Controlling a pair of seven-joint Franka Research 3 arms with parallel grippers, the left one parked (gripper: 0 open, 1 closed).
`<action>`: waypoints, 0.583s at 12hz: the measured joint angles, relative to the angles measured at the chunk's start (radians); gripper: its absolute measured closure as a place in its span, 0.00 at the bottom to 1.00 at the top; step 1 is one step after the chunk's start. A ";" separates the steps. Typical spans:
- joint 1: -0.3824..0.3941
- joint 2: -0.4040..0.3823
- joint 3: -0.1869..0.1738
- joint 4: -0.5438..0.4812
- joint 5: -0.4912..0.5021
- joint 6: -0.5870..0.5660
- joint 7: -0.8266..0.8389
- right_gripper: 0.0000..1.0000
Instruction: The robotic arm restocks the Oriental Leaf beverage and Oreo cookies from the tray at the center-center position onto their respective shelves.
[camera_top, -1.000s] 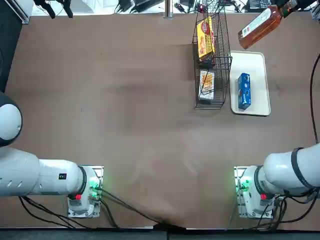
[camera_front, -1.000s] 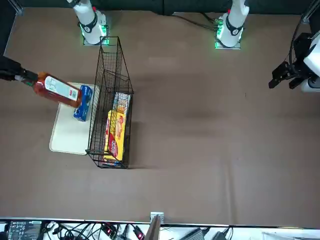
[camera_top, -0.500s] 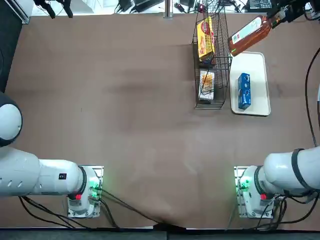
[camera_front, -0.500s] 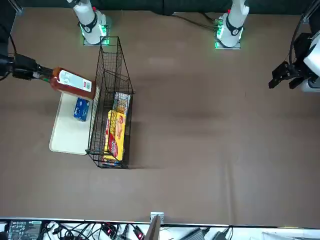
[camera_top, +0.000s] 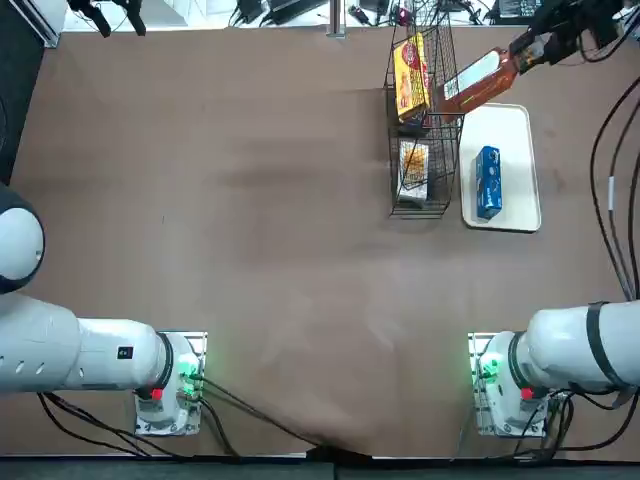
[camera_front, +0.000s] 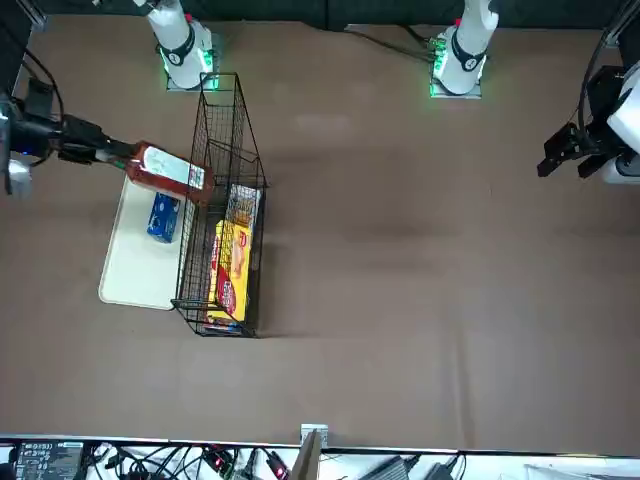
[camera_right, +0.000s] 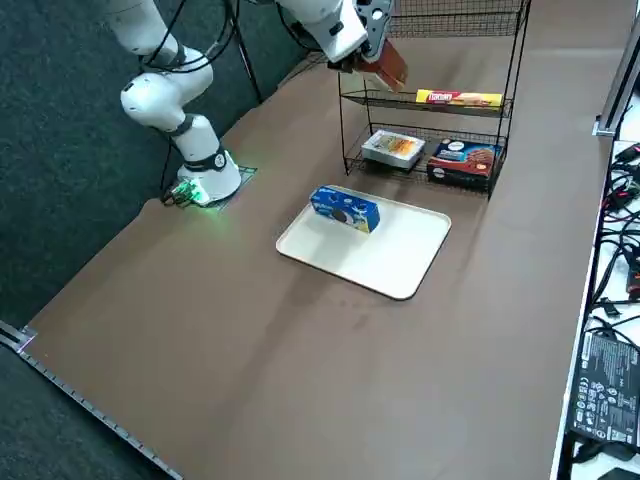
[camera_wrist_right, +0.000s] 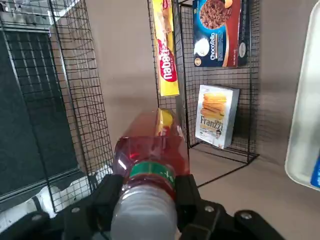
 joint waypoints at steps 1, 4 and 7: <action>0.013 -0.011 0.001 -0.028 0.002 0.022 0.000 0.42; 0.041 -0.028 0.003 -0.087 0.002 0.053 0.000 0.42; 0.071 -0.040 0.003 -0.139 0.003 0.092 0.001 0.42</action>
